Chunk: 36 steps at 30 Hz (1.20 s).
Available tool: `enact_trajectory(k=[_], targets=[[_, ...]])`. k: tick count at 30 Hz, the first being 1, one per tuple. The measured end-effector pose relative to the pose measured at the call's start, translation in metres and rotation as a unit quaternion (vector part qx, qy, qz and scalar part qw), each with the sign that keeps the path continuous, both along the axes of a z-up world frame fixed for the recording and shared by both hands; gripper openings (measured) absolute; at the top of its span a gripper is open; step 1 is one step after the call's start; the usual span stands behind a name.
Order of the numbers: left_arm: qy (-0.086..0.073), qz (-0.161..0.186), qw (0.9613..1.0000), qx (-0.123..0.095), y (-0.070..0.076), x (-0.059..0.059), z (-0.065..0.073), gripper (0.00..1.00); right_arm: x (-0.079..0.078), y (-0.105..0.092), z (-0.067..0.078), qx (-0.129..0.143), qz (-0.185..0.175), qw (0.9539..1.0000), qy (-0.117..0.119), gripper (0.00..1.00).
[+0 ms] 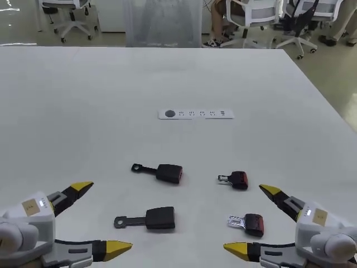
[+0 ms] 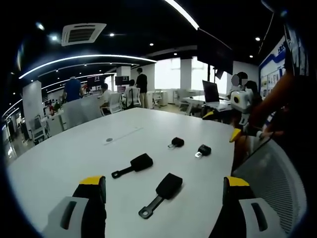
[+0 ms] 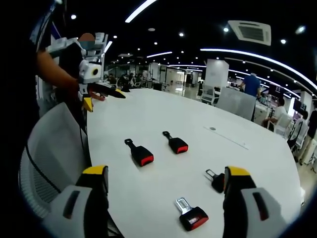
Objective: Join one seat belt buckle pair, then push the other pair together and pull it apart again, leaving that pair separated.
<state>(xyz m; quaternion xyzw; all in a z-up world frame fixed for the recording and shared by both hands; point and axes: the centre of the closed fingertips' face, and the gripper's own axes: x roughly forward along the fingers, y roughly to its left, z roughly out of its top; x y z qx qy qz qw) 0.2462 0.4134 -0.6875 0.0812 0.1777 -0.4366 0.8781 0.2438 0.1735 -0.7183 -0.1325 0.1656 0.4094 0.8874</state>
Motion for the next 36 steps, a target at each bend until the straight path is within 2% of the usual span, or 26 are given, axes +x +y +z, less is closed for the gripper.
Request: enact_trajectory(k=[11, 20, 25, 36], targets=[[0.0, 0.0, 1.0, 0.003, 0.001, 0.001, -0.002, 1.0, 0.001, -0.004, 0.0, 0.001, -0.003, 1.0, 0.002, 0.99], [0.008, -0.004, 0.9999, 0.007, -0.002, 0.01, -0.007, 0.99, 0.004, -0.018, -0.01, -0.004, -0.007, 0.9997, 0.022, 0.96], [0.016, -0.009, 0.9998, 0.01, -0.004, 0.015, -0.015, 0.98, 0.01, -0.025, -0.016, -0.004, -0.013, 0.9994, 0.032, 0.95], [0.036, -0.022, 0.9989, 0.021, -0.017, 0.024, -0.035, 0.97, 0.019, -0.04, -0.04, -0.016, -0.013, 0.9977, 0.064, 0.92]])
